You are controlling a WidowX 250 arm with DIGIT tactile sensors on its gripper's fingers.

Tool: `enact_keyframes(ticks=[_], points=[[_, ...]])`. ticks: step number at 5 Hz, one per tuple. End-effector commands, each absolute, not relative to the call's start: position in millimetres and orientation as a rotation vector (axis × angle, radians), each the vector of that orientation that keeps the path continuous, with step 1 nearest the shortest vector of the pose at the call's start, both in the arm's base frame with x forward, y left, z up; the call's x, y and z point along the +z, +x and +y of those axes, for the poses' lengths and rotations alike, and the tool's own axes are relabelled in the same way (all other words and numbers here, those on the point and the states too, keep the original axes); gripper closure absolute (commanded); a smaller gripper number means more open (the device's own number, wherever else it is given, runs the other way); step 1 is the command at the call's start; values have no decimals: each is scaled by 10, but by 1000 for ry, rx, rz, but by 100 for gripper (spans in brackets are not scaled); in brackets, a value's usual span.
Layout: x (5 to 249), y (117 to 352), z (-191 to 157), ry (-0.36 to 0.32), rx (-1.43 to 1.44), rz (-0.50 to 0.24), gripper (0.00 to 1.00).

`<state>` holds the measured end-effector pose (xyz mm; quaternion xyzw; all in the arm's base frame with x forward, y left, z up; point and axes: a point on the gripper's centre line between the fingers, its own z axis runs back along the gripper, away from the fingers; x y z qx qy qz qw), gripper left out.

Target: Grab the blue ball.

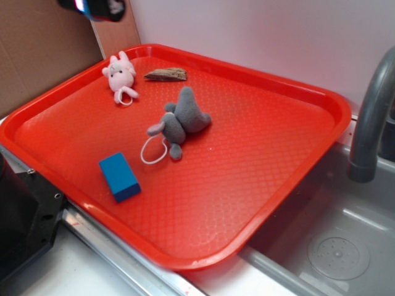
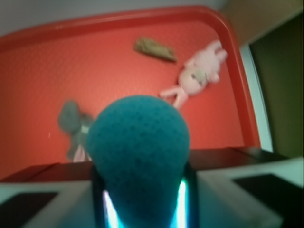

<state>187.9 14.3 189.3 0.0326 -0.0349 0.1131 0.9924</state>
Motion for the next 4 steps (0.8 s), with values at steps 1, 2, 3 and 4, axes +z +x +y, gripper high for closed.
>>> enact_keyframes(ticks=[1,2,3,4], points=[[2146,1853,208,57,262,-136,100],[2135,1866,206,44,255,-135,100],[2216,1860,187,24,243,-143,100],[2378,1904,185,-9,245,-161,100]])
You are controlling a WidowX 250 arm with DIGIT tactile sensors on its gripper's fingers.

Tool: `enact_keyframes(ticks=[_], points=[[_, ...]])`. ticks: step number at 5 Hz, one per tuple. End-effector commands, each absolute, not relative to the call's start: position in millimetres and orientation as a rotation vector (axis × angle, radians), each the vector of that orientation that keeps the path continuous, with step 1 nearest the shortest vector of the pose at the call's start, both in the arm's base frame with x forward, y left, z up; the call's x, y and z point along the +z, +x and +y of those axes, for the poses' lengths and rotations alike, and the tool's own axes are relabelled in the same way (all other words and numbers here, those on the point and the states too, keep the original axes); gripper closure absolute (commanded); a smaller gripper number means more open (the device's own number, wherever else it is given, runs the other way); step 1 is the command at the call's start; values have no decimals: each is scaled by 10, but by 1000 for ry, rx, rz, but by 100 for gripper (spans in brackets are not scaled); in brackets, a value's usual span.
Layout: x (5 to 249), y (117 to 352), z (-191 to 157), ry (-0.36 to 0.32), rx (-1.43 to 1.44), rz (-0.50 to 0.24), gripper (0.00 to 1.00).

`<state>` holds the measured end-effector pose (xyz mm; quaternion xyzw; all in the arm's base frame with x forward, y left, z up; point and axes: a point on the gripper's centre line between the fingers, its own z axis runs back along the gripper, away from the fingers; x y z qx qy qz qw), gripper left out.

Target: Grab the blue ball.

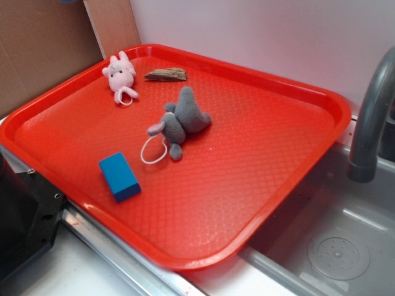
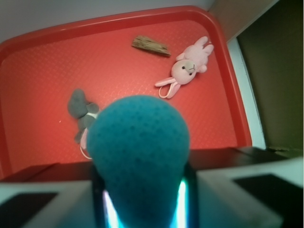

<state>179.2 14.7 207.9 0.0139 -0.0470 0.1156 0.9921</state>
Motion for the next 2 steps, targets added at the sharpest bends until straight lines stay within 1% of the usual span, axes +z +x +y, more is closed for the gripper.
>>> enact_keyframes(ticks=[1,2], points=[[2307,1926,167,14,234,-145,100],[2283,1936,138,40,220,-140,100]])
